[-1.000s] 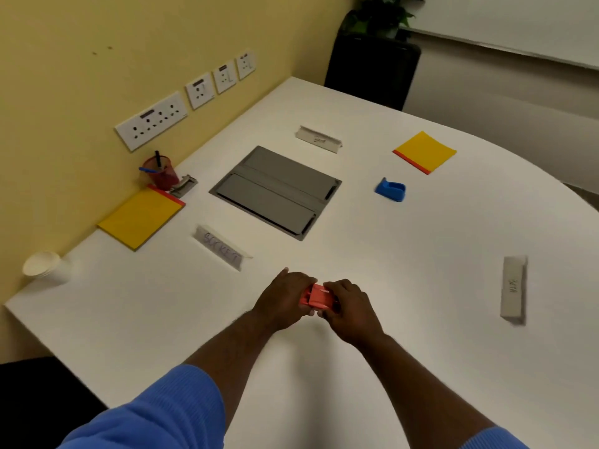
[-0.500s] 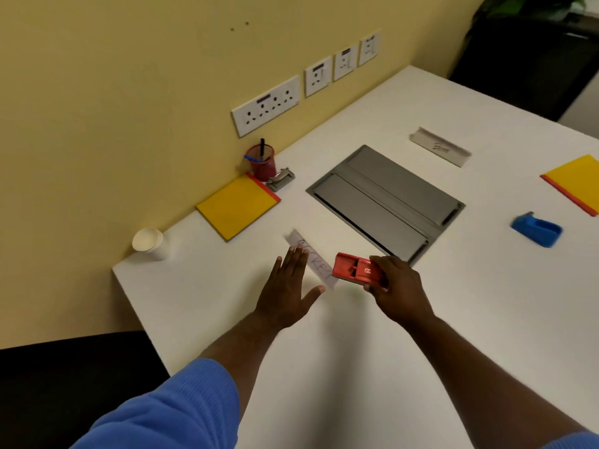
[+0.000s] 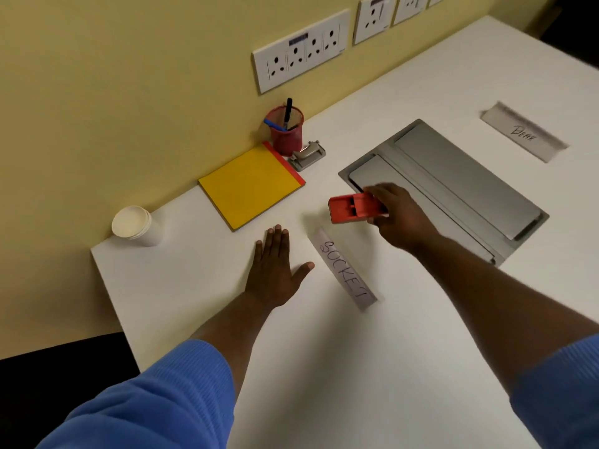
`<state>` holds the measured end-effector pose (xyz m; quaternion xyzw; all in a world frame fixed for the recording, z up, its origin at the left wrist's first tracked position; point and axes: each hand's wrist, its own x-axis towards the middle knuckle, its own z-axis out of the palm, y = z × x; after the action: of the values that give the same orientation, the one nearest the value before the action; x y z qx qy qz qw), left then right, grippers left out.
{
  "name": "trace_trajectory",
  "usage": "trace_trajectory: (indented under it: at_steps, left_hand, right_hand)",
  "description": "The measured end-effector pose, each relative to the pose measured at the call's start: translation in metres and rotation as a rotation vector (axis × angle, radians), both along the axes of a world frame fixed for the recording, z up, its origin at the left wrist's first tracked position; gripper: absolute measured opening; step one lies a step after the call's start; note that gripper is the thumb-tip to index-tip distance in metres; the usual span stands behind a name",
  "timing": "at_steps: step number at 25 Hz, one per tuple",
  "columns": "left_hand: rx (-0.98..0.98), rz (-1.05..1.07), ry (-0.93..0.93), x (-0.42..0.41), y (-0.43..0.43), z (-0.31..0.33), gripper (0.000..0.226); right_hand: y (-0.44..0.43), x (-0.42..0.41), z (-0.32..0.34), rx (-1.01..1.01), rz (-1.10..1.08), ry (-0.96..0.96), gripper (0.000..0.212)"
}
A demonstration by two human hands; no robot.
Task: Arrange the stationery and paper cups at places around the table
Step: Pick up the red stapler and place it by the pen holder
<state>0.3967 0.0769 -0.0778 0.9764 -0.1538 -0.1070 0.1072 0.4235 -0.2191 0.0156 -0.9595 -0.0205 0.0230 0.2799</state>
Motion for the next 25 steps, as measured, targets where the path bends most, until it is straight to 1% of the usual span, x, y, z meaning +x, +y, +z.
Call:
trace_trajectory:
  at_steps: [4, 10, 15, 22, 25]
  left_hand:
    - [0.017, 0.021, -0.047, 0.012, -0.009, -0.011, 0.112]
    - [0.053, 0.052, -0.116, 0.015, -0.014, -0.020, 0.111]
    - [0.076, 0.050, -0.103, 0.016, -0.015, -0.019, 0.109]
    - [0.059, 0.054, -0.086, 0.018, -0.017, -0.017, 0.109]
    - [0.058, 0.057, -0.082, 0.018, -0.016, -0.017, 0.109]
  right_hand:
    - [0.005, 0.050, -0.012, 0.010, 0.041, -0.024, 0.064]
    - [0.005, 0.106, -0.021, 0.023, 0.074, -0.052, 0.063]
    - [0.015, 0.142, -0.032, 0.026, 0.105, -0.040, 0.066]
    - [0.017, 0.183, -0.051, -0.095, 0.241, -0.009, 0.068]
    - [0.018, 0.190, -0.057, -0.092, 0.252, 0.020, 0.066]
